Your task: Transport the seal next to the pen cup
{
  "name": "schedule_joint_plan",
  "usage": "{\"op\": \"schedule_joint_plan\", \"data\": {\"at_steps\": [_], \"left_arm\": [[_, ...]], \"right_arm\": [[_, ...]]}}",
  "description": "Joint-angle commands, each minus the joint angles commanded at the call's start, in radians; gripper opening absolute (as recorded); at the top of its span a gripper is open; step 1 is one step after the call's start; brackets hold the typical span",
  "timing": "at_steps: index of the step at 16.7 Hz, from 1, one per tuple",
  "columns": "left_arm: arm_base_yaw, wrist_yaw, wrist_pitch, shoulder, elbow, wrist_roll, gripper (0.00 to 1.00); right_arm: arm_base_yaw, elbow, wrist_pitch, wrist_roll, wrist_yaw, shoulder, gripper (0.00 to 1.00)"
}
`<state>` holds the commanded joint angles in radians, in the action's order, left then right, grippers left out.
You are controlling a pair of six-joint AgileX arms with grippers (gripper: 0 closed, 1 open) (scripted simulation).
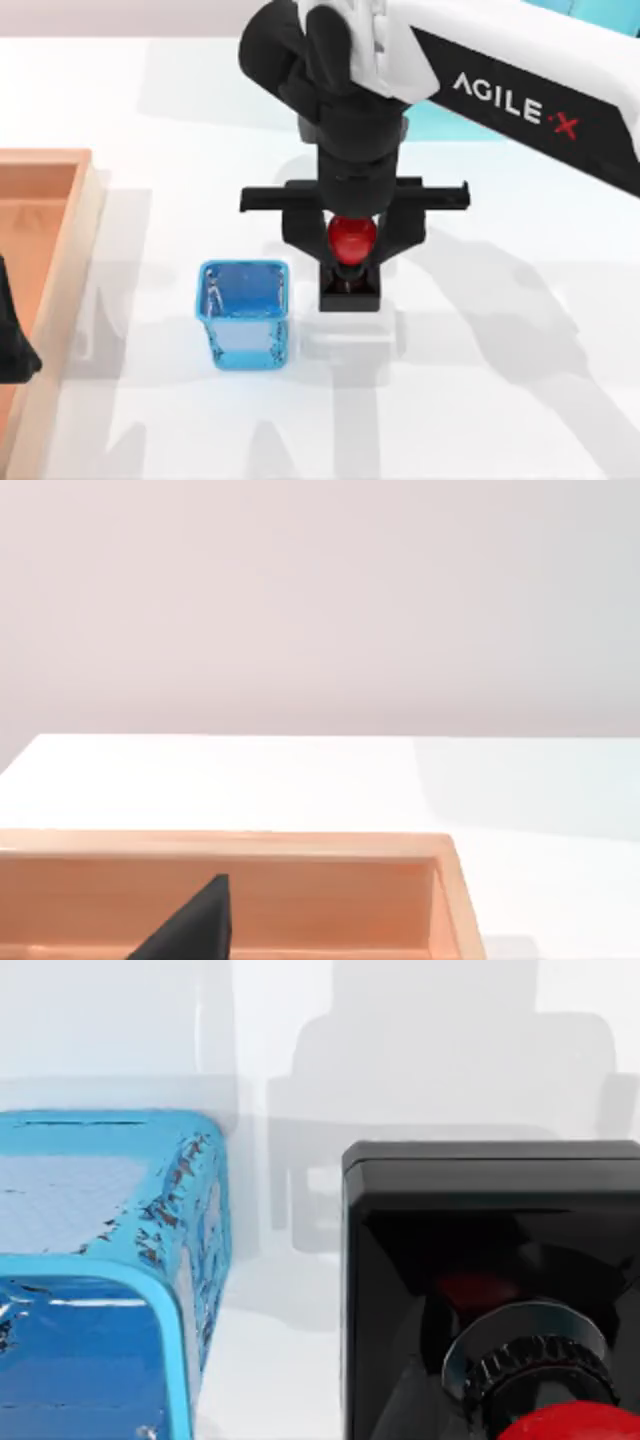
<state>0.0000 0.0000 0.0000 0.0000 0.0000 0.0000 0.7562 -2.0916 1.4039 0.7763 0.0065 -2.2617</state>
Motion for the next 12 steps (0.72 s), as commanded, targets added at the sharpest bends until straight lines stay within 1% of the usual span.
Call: {"op": "schedule_joint_plan", "data": {"at_steps": [12], "left_arm": [[0.000,0.000,0.000,0.000,0.000,0.000,1.00]], "right_arm": [[0.000,0.000,0.000,0.000,0.000,0.000,0.90]]}}
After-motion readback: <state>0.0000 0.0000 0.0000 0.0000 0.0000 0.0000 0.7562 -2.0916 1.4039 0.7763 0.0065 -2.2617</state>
